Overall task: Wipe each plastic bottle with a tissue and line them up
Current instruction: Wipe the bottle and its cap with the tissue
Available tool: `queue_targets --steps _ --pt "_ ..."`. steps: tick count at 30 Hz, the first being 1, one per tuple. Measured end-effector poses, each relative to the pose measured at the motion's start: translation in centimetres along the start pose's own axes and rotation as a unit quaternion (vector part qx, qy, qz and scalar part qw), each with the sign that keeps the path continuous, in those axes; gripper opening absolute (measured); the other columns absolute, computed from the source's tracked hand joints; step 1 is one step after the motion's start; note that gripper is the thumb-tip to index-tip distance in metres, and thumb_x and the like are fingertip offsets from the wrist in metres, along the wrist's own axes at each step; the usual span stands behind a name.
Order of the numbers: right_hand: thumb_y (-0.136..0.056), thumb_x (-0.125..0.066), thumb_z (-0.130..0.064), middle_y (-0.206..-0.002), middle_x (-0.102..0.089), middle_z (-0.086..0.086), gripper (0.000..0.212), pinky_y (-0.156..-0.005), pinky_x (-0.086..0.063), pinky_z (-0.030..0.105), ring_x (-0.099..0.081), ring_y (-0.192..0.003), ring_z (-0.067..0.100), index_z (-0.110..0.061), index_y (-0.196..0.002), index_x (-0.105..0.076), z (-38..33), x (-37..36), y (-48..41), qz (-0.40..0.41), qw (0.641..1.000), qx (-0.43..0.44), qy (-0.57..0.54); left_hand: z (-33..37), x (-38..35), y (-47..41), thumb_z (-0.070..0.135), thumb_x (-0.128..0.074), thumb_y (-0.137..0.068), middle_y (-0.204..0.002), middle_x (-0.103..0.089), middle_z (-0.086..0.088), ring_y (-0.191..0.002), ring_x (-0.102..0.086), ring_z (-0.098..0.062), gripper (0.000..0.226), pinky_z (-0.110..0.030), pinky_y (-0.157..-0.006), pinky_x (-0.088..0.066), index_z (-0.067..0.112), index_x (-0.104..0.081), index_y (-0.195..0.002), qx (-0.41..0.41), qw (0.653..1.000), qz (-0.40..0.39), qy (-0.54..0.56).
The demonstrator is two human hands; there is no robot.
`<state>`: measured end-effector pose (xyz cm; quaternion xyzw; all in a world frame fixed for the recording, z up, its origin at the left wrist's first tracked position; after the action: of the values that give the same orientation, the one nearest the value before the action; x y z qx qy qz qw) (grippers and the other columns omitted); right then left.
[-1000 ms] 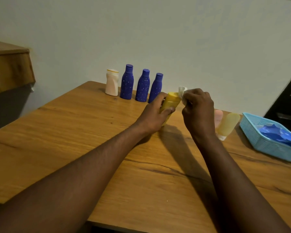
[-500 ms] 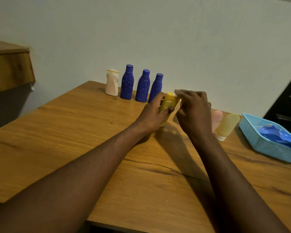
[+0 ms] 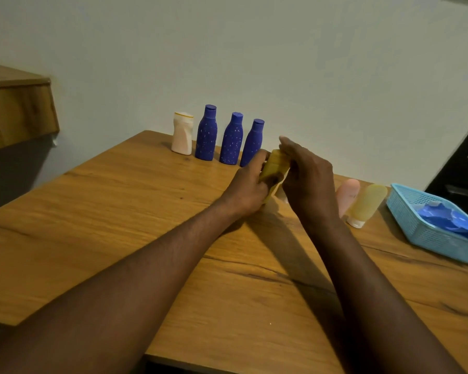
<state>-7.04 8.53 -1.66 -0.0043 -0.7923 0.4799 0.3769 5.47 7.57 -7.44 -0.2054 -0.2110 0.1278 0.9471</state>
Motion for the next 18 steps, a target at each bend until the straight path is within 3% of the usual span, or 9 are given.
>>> queue_targets --steps 4,7,9,11,15,18 --pt "-0.084 -0.072 0.006 -0.114 -0.071 0.018 0.058 -0.084 -0.056 0.039 -0.069 -0.097 0.032 -0.007 -0.138 -0.056 -1.0 -0.1 0.0 0.006 0.999 0.032 0.030 0.0 -0.1 -0.1 0.012 -0.058 -0.105 -0.134 -0.060 -0.005 -0.120 -0.059 -0.015 0.043 -0.032 -0.097 -0.054 0.024 -0.042 -0.143 -0.011 1.000 0.005 -0.019" --pt "-0.082 -0.075 0.006 -0.114 -0.072 0.019 0.059 -0.085 -0.058 0.041 -0.071 -0.097 0.033 -0.004 -0.137 -0.056 -2.3 -0.1 0.0 0.000 0.998 0.058 0.016 0.4 0.1 -0.2 0.011 -0.058 -0.104 -0.133 -0.061 -0.008 -0.110 -0.056 -0.006 0.048 -0.015 -0.089 -0.051 0.017 -0.040 -0.148 -0.031 0.998 0.017 -0.052" --pt "-0.082 -0.074 0.007 -0.113 -0.072 0.019 0.059 -0.085 -0.060 0.044 -0.071 -0.097 0.033 -0.003 -0.137 -0.057 -3.1 -0.3 0.0 -0.005 0.997 0.071 0.004 0.4 0.0 -0.5 0.011 -0.059 -0.104 -0.135 -0.062 -0.009 -0.114 -0.059 -0.008 0.052 -0.005 -0.080 -0.046 0.014 -0.037 -0.151 -0.039 0.995 0.008 -0.090" --pt "-0.083 -0.071 0.008 -0.113 -0.071 0.019 0.056 -0.084 -0.060 0.045 -0.071 -0.099 0.032 -0.003 -0.136 -0.057 -3.6 -0.5 0.1 -0.008 0.996 0.089 -0.006 0.4 0.0 -0.7 0.012 -0.058 -0.105 -0.134 -0.063 -0.011 -0.121 -0.063 -0.018 0.048 -0.010 -0.083 -0.046 0.012 -0.040 -0.150 -0.036 0.993 0.002 -0.110" --pt "-0.086 -0.067 0.008 -0.117 -0.070 0.015 0.047 -0.086 -0.059 0.037 -0.069 -0.103 0.025 -0.004 -0.131 -0.061 -1.6 0.4 -0.2 0.044 0.996 0.063 -0.052 0.3 0.0 -0.1 0.013 -0.056 -0.105 -0.129 -0.063 -0.006 -0.112 -0.061 -0.010 0.040 -0.023 -0.091 -0.054 0.021 -0.045 -0.143 -0.031 0.999 0.001 -0.032" --pt "-0.084 -0.067 0.008 -0.116 -0.070 0.012 0.046 -0.089 -0.058 0.035 -0.066 -0.104 0.020 -0.005 -0.128 -0.064 0.4 0.7 -0.2 0.059 0.996 0.020 -0.066 0.0 -0.1 0.0 0.011 -0.057 -0.105 -0.131 -0.061 -0.004 -0.117 -0.061 -0.016 0.040 -0.039 -0.097 -0.058 0.025 -0.044 -0.140 -0.013 1.000 -0.004 0.007"
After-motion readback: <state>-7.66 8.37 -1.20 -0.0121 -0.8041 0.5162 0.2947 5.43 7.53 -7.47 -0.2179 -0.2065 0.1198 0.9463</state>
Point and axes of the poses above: each hand's wrist, its own y-axis away from the middle knuckle, its own x-axis out of the back of the hand, z = x × y, the point moved 4 cm from there along -y, towards the middle knuckle
